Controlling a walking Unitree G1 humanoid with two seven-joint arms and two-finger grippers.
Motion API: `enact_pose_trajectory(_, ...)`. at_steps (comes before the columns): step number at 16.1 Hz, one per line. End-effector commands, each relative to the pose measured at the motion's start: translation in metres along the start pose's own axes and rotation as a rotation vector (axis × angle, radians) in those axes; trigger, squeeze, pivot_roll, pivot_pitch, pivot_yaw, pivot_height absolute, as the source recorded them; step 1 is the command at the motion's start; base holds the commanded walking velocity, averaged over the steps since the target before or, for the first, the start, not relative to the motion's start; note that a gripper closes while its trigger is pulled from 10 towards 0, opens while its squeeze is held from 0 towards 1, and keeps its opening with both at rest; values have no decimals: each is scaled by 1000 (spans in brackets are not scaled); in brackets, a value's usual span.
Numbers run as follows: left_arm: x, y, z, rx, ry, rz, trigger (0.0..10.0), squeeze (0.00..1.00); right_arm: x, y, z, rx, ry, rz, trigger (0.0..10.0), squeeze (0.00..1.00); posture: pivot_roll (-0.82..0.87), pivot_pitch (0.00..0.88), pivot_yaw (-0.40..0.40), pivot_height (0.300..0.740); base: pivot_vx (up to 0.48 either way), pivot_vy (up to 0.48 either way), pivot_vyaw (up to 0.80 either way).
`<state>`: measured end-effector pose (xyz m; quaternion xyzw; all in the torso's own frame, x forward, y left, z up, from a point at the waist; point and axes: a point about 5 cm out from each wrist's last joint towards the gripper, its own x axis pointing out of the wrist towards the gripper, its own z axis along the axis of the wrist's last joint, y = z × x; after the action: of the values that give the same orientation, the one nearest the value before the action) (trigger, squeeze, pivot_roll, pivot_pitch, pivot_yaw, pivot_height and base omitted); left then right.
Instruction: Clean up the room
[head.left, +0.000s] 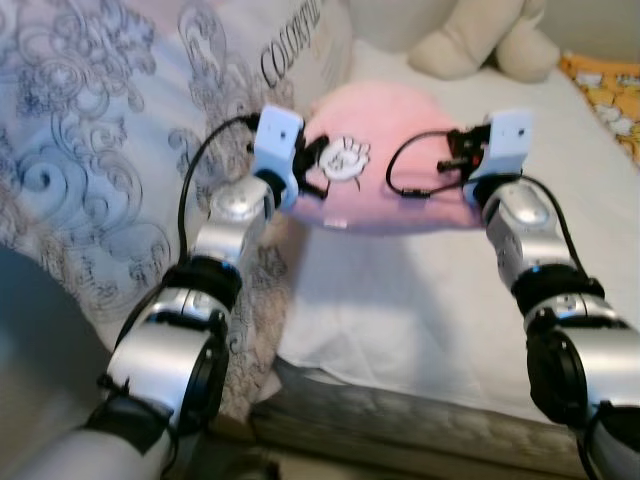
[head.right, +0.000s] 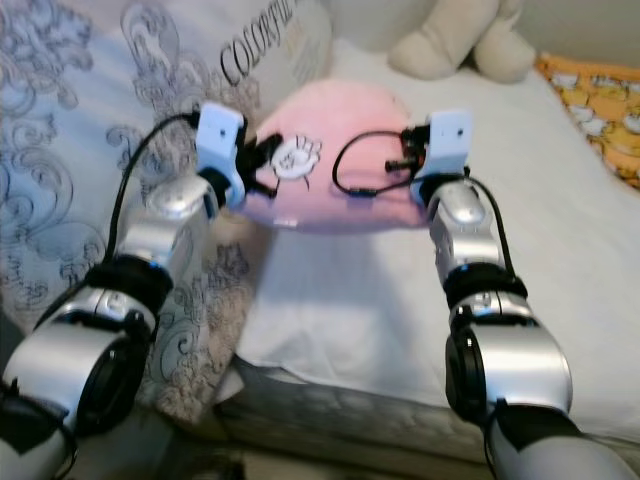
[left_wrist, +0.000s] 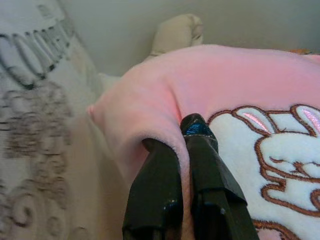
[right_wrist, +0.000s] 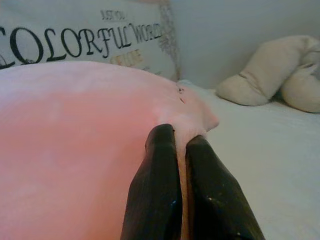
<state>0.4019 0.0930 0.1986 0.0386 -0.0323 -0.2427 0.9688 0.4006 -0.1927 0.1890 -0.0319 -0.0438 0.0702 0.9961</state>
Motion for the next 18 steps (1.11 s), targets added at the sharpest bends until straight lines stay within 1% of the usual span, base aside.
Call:
enact_pose_trajectory(1, -2, 13, 5, 14, -15, 60, 0, 0, 1, 0, -1, -14, 6, 2, 0, 0, 21, 17, 9, 724, 480, 0, 0)
enact_pose_trajectory(2, -2, 14, 2, 24, 0, 84, 2314, 0, 0, 5, -9, -36, 58, 43, 3647, 0, 11, 31, 19, 724, 0, 0, 0)
enact_pose_trajectory(3, -2, 15, -3, 41, 29, 121, 10000, 0, -2, 12, -19, -40, 121, 109, 10000, 0, 0, 58, 25, 724, 0, 0, 0)
enact_pose_trajectory(4, -3, 14, -8, 32, 42, 141, 10000, 0, -3, 16, -26, -51, 162, 155, 10000, 0, 2, 71, 25, 724, 0, 0, 0)
enact_pose_trajectory(6, -5, 10, -19, 22, 61, 170, 10000, 0, -6, 14, -34, -99, 225, 172, 10000, 0, 8, 104, 12, 724, 0, 0, 0)
enact_pose_trajectory(8, -7, 9, -24, 5, 68, 191, 10000, 0, -9, 15, -38, -138, 252, 200, 10000, 0, 12, 119, 2, 724, 0, 0, 0)
enact_pose_trajectory(9, -9, 6, -33, -17, 81, 219, 10000, 0, -12, 14, -45, -160, 292, 221, 10000, 0, 18, 138, -8, 724, 0, 0, 0)
enact_pose_trajectory(11, -10, 3, -36, -25, 73, 232, 10000, 0, -14, 12, -48, -161, 312, 226, 10000, 0, 21, 155, -17, 724, 0, 0, 0)
enact_pose_trajectory(13, -11, 0, -38, -24, 63, 236, 10000, 0, -15, 11, -49, -186, 320, 240, 10000, 0, 22, 162, -22, 724, 0, 0, 0)
enact_pose_trajectory(14, -12, -6, -42, -29, 59, 229, 10000, 0, -18, 11, -53, -238, 340, 269, 10000, 0, 20, 164, -23, 724, 0, 0, 0)
enact_pose_trajectory(15, -12, -8, -43, -30, 61, 225, 10000, 0, -19, 10, -54, -242, 345, 272, 10000, 0, 20, 164, -23, 724, 0, 0, 0)
enact_pose_trajectory(16, -15, -13, -51, -45, 78, 221, 10000, 0, -22, 6, -57, -271, 362, 276, 10000, 0, 19, 167, -25, 724, 0, 0, 0)
enact_pose_trajectory(17, -17, -23, -62, -76, 104, 210, 10000, 0, -26, 2, -62, -311, 388, 285, 10000, 0, 19, 167, -25, 724, 0, 0, 0)
enact_pose_trajectory(18, -18, -31, -67, -96, 115, 201, 10000, 0, -28, -1, -64, -323, 402, 291, 10000, 0, 14, 172, -27, 724, 0, 0, 0)
